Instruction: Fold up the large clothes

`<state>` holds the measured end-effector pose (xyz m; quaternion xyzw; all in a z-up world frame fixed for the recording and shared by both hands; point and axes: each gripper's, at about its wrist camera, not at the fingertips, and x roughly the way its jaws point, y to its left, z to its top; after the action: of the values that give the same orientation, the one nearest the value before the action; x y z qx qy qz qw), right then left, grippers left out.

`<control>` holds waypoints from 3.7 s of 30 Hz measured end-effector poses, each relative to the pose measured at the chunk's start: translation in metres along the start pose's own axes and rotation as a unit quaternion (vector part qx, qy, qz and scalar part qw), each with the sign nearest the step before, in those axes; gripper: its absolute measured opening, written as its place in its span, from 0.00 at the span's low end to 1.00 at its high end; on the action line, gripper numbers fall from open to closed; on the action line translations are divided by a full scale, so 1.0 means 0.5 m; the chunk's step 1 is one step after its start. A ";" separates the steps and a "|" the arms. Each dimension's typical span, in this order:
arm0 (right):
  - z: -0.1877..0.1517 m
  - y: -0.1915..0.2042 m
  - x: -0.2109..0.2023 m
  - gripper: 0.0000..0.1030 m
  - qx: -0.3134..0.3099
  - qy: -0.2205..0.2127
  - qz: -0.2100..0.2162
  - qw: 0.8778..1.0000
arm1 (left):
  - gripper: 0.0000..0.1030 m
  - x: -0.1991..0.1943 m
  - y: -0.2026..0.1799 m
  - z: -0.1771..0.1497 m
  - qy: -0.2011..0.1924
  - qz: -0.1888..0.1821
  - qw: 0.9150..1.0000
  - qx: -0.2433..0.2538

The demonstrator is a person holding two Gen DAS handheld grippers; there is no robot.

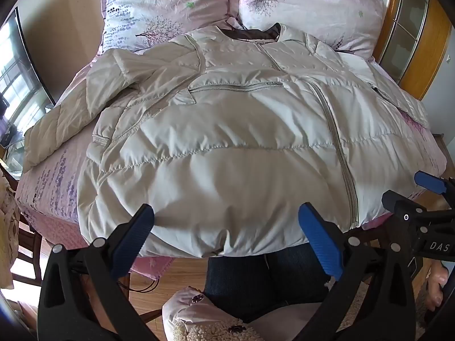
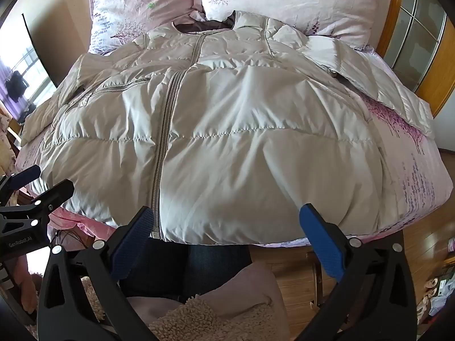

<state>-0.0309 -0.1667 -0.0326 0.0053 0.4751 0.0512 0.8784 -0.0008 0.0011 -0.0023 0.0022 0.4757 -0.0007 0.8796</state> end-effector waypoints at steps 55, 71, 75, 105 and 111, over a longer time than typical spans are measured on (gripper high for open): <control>0.115 -0.479 0.021 0.83 0.366 -0.150 0.069 0.916 | 0.98 0.067 0.058 0.132 -0.018 -0.028 0.999 -0.037; 0.085 -0.833 0.171 0.34 0.617 -0.142 0.061 0.772 | 0.98 0.129 0.104 0.241 -0.021 -0.090 0.994 -0.064; 0.103 -0.849 0.185 0.17 0.614 -0.138 0.041 0.776 | 0.98 0.133 0.114 0.257 -0.029 -0.104 0.993 -0.058; 0.473 -0.171 0.099 0.04 0.094 -0.174 0.181 0.963 | 0.97 0.154 0.154 0.360 -0.057 -0.301 0.941 -0.145; 0.463 -0.011 0.225 0.05 0.013 -0.064 0.150 0.987 | 0.94 0.201 0.139 0.380 -0.013 -0.341 0.924 -0.173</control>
<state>0.2239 -0.1525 0.0001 0.0910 0.4121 0.1759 0.8894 0.2135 0.0697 0.0181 -0.3125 0.4285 -0.2185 0.8191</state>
